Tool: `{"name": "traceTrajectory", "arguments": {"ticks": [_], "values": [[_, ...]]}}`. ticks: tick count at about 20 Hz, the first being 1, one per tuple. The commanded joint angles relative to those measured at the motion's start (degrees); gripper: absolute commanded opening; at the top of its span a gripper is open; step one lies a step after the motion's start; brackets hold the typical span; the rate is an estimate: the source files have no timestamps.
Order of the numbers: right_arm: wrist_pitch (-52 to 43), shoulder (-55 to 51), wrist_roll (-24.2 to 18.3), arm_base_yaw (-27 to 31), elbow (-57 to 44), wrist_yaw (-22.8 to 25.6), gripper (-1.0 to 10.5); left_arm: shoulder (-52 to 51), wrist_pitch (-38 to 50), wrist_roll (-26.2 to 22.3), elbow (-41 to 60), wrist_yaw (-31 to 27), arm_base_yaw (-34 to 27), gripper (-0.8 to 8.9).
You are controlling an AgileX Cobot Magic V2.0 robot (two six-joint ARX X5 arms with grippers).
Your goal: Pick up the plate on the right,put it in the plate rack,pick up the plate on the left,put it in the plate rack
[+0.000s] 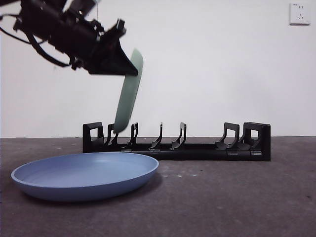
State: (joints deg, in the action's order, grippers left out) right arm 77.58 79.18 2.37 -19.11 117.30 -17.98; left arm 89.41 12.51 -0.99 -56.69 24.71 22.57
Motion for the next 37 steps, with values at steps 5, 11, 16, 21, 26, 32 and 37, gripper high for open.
{"name": "traceTrajectory", "arguments": {"ticks": [5, 11, 16, 21, 26, 32, 37], "values": [[1.38, 0.07, 0.39, -0.13, -0.5, 0.0, 3.5, 4.48, 2.16, -0.57, -0.13, -0.39, -0.2, -0.08], [1.38, 0.15, -0.07, -0.13, -1.73, 0.68, 3.5, 4.5, 0.35, -1.03, -0.13, -3.52, -0.2, 0.09], [1.38, 0.15, -0.92, -0.13, -4.48, 0.94, 3.5, 3.87, -0.44, -0.98, -0.13, -3.26, -0.13, 2.21], [1.38, 0.15, -1.09, -0.13, -4.98, 1.07, 3.5, 1.66, -1.51, -0.87, -0.13, -0.22, -0.11, 2.21], [1.38, 0.48, -1.09, -0.13, -4.98, 1.07, 3.5, -5.77, -5.53, -1.11, -0.13, -0.26, 1.18, 2.22], [1.36, 4.55, -1.11, -1.16, -5.07, 0.81, 3.5, -24.48, -18.53, -10.12, -0.13, -0.31, 3.13, 2.89], [0.24, 12.98, -1.33, -6.67, -5.07, 0.87, 3.5, -41.11, -35.89, -21.14, -0.13, -3.02, 3.78, 2.9]]}}
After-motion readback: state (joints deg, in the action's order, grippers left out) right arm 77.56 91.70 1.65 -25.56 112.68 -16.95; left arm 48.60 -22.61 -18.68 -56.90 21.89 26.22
